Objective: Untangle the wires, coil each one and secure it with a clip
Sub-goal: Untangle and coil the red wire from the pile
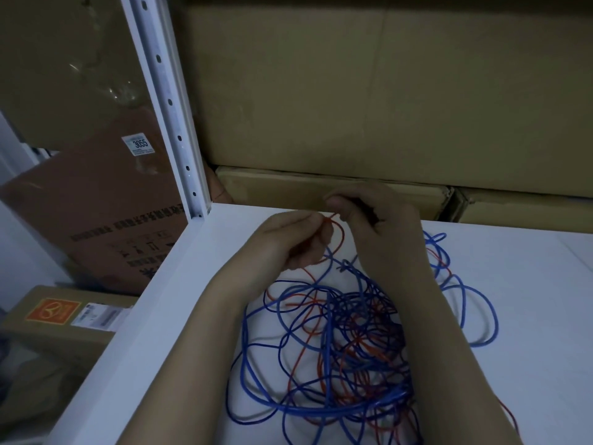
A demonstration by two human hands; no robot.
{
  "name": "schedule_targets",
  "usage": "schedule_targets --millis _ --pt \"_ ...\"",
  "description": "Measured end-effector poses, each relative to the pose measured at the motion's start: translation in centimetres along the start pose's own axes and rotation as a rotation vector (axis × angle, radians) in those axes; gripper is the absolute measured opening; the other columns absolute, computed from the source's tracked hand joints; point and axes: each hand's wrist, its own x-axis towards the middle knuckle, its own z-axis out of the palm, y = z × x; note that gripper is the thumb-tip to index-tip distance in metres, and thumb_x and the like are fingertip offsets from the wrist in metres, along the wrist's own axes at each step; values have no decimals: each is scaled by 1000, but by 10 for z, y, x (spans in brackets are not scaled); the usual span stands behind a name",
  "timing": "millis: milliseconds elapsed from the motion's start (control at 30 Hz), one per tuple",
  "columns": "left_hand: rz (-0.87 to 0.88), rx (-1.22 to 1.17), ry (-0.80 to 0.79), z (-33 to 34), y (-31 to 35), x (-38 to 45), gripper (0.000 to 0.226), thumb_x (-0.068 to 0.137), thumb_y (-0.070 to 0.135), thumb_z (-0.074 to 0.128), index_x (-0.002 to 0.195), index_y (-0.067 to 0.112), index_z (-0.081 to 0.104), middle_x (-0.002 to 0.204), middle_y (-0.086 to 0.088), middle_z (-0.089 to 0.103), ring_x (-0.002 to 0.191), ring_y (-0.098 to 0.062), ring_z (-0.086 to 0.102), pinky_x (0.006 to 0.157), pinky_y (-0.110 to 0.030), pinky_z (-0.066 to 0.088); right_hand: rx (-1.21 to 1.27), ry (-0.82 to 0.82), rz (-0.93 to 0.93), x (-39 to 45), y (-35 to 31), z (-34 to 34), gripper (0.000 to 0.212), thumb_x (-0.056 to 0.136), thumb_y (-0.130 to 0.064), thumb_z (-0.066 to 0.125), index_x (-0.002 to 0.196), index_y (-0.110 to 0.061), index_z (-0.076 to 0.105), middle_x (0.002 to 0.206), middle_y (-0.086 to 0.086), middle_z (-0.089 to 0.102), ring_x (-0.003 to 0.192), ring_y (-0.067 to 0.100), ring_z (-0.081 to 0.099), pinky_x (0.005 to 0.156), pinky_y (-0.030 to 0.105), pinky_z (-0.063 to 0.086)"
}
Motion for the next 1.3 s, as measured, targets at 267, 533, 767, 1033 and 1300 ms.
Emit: schedule_targets --millis 267,533,767,1033,1300 --pt "22 -413 271 8 2 6 38 103 14 33 78 7 61 58 3 63 52 -4 54 56 -15 45 -148 -153 146 -4 4 4 18 97 -14 54 94 -15 72 69 -13 57 62 -1 51 58 7 36" --pt "201 -544 483 -5 3 11 30 105 11 28 109 5 57 97 -4 73 95 -13 70 89 -20 53 -174 -568 274 -9 -8 6 29 98 -35 49 122 -28 65 100 -5 71 69 -5 46 70 15 38" --pt "214 -103 558 -8 -9 12 29 105 11 28 125 11 49 119 4 62 114 -2 60 102 -17 43 -57 -766 321 -9 -19 4 30 98 -31 51 122 -21 66 49 -25 46 52 -20 46 52 1 35" --pt "149 590 299 -6 -20 3 28 104 21 34 105 46 47 97 38 55 85 22 54 78 0 39 -87 -552 158 -6 -16 -9 19 95 -20 56 101 -21 74 64 -17 60 60 9 55 53 17 40" --pt "61 192 14 -7 -13 5 35 94 20 37 76 16 66 49 2 55 44 -8 43 48 -17 35 -128 -104 -28 -5 1 -11 15 81 -29 67 81 -14 72 69 -13 58 65 -9 51 60 5 36"
